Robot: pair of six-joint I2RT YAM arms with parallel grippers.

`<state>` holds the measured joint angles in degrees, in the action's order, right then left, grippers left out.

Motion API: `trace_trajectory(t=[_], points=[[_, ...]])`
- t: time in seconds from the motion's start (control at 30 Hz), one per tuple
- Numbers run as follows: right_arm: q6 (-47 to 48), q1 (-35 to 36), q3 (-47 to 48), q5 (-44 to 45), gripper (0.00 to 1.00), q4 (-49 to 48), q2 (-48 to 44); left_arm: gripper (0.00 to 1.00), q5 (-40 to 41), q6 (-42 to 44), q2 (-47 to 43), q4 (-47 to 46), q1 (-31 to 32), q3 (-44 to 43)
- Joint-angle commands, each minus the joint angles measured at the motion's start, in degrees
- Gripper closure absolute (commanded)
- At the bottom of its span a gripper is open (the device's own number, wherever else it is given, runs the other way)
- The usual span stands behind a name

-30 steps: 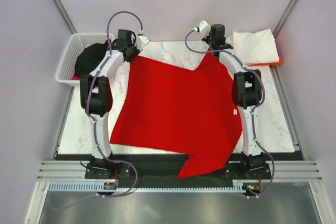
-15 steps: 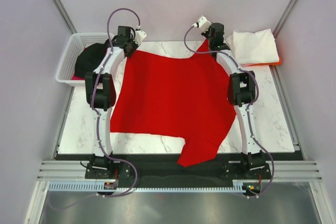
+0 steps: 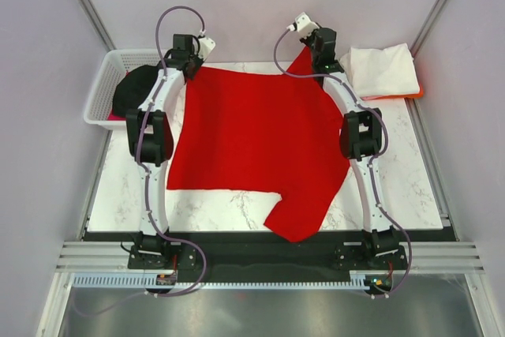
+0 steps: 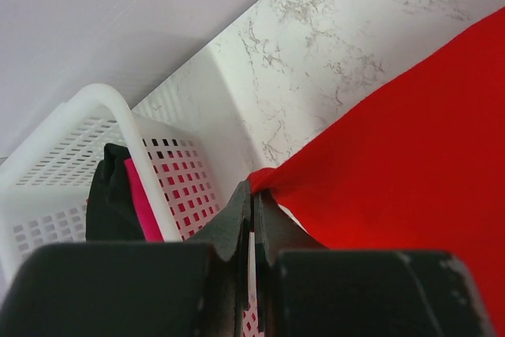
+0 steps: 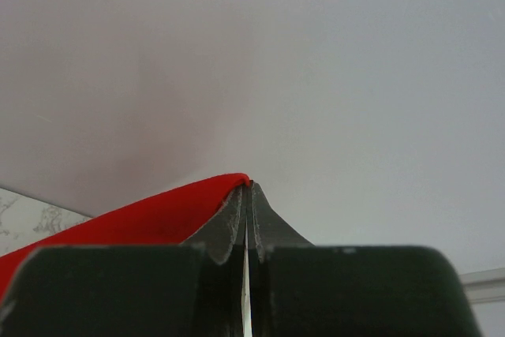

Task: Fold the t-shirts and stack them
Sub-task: Fold the tshirt

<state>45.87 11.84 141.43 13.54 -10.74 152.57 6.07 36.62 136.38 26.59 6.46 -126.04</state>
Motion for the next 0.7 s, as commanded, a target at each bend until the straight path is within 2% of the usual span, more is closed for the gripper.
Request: trace_trajectory(t=[0.0,0.37,0.5,0.67], points=[[-1.83,0.56,1.58,-1.32,1.00,-3.58,-1.13,0.98,2.10,-1.90,-1.73,-2.33,-0.39,-2.19],[-1.31,0.82,-0.18,-0.88,1.00,-2.18,-3.76,0.98,1.06,-0.76,-3.92,-3.03,-1.01,-2.28],[1.76,0.65,-12.44,-0.97,1.00,0.02,-10.79,0.98,-7.18,1.69,-7.43,-2.33,-0.57,2.62],[0.19,0.38,-18.28,-1.59,1.00,9.41,-18.17,0.98,-8.61,9.17,-11.57,-2.24,1.10,11.95]])
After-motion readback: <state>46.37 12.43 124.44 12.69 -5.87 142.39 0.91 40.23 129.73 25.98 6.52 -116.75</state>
